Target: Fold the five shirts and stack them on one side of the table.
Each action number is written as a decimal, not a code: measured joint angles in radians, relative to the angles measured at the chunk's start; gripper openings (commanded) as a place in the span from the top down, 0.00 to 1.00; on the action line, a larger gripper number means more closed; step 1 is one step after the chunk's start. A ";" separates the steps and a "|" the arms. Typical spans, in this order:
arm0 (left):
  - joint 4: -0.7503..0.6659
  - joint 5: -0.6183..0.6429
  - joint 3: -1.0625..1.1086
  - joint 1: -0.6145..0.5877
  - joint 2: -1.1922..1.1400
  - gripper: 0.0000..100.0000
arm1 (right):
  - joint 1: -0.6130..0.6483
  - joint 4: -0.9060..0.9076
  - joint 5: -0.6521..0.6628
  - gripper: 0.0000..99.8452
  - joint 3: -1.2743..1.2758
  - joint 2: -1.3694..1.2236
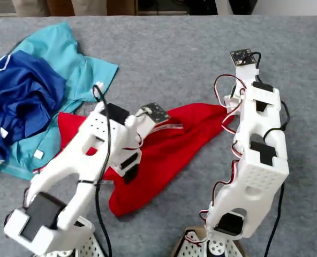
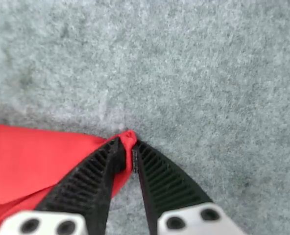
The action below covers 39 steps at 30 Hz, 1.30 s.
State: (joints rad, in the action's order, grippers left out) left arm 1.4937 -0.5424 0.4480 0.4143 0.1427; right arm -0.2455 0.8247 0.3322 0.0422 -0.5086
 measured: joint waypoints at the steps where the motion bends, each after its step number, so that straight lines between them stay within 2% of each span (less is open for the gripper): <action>1: -0.015 0.000 -0.003 -0.002 -0.018 0.78 | 0.000 0.000 0.000 1.00 0.000 0.000; 12: -0.092 0.034 -0.023 0.006 -0.054 0.78 | 0.000 0.000 0.000 1.00 0.000 0.000; 16: -0.089 0.046 -0.025 0.054 -0.054 0.78 | 0.000 0.000 0.000 1.00 0.000 0.000; 35: 0.081 0.049 -0.087 0.094 -0.054 0.78 | 0.000 0.000 0.000 1.00 0.000 0.000; 39: 0.089 0.097 -0.110 0.094 -0.054 0.78 | 0.000 0.000 0.000 1.00 0.000 0.000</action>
State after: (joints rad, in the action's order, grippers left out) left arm 1.5827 -0.4457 0.3376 0.5079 0.0890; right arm -0.2455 0.8247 0.3322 0.0422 -0.5086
